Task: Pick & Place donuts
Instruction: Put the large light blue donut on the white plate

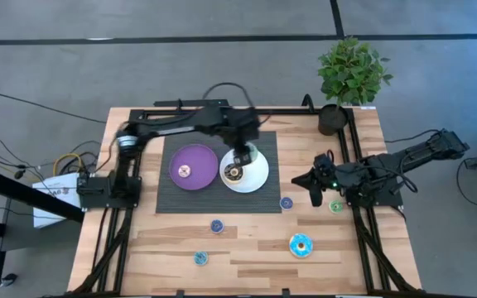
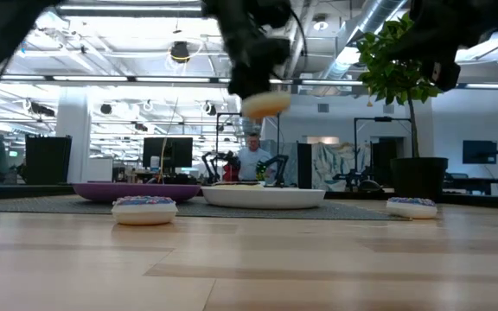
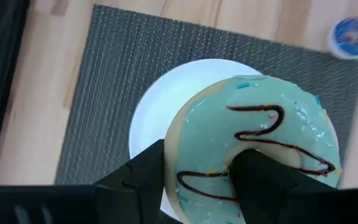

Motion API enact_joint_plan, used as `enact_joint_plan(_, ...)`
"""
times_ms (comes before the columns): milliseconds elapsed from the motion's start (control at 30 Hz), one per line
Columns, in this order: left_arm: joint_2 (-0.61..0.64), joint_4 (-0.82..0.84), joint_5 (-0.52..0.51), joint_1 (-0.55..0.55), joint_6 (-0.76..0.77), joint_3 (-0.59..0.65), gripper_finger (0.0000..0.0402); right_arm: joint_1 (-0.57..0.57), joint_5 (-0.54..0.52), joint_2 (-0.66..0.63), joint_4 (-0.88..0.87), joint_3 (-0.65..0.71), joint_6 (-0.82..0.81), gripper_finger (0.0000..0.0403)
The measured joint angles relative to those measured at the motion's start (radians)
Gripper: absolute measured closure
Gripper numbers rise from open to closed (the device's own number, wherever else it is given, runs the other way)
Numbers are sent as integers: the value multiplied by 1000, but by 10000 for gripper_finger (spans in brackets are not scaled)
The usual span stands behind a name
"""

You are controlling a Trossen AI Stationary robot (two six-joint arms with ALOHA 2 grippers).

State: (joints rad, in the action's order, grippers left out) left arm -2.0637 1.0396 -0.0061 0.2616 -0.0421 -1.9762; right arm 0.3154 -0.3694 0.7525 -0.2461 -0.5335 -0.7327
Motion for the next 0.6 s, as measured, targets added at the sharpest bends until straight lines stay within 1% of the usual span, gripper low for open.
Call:
enact_joint_plan(100,-121,59,5,14,-59,-139,242,-6,0,0,0,0,-2,403)
enact_joint_plan(167,-196,107,33,23,-93,-218,242,-9,0,0,0,0,-3,403)
enact_joint_plan(233,-264,145,56,31,-108,-280,242,-10,0,0,0,0,-12,403)
enact_joint_plan(300,-318,178,59,37,-114,-324,242,-10,0,0,0,0,-25,403)
enact_joint_plan(433,-380,212,60,47,-116,-346,242,-10,0,0,0,0,-30,403)
enact_joint_plan(600,-396,195,59,61,-118,-343,242,-10,1,0,-9,0,-30,403)
